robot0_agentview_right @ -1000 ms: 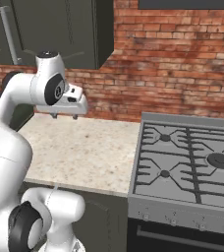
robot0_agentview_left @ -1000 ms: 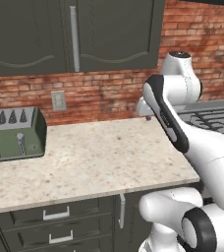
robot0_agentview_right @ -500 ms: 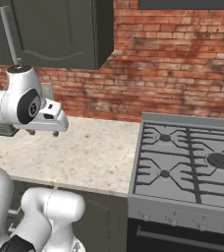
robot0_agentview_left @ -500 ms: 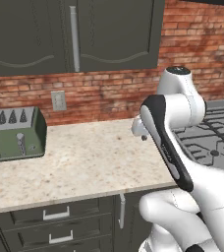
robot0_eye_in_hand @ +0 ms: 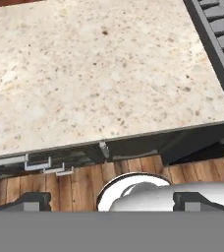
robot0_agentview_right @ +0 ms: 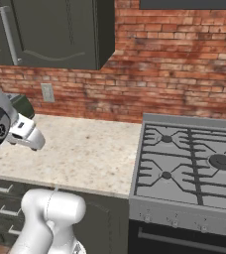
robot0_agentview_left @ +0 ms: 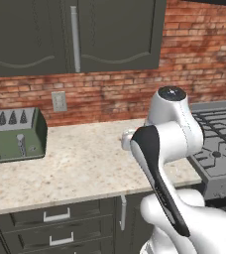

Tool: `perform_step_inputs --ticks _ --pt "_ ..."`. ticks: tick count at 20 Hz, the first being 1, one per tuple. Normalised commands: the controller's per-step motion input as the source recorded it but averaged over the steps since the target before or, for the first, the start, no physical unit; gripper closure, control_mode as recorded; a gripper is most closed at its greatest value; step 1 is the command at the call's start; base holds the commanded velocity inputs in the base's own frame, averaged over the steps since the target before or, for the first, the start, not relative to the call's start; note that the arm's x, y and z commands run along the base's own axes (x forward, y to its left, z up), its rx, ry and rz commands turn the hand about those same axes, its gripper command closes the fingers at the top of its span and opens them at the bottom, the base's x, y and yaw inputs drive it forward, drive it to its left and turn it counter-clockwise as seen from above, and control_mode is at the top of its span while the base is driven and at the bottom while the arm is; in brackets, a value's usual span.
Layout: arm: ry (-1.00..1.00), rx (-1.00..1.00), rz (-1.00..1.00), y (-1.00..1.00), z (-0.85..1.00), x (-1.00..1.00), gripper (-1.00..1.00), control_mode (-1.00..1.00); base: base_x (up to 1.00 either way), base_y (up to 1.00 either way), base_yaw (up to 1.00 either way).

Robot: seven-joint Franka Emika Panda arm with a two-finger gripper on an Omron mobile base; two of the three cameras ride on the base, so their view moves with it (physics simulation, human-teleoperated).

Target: Take the pizza cutter from the drawer on the left and place it on the dining counter for cutting.

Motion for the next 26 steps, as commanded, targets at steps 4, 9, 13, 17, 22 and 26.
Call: perform_step_inputs --ticks 4,9,13,17,22,26 --pt "-0.28 0.08 -0.11 0.17 -0.16 -0.48 -1.0 -1.0 0.0 0.0 0.0" --pt "-0.16 0.09 -0.23 0.26 -0.07 -0.42 -1.0 -1.0 0.0 0.0 0.0" --pt "-0.13 0.11 -0.35 0.07 -0.29 -0.04 -1.0 -1.0 0.0 0.0 0.0" --pt "-0.17 0.12 -0.28 0.0 -0.49 -0.13 -1.0 -1.0 0.0 0.0 0.0" --pt "-0.27 0.1 -0.14 0.0 -0.62 -0.25 -1.0 -1.0 0.0 0.0 0.0" --pt "-0.43 0.17 -0.02 0.13 -0.64 -0.23 -1.0 -1.0 0.0 0.0 0.0"
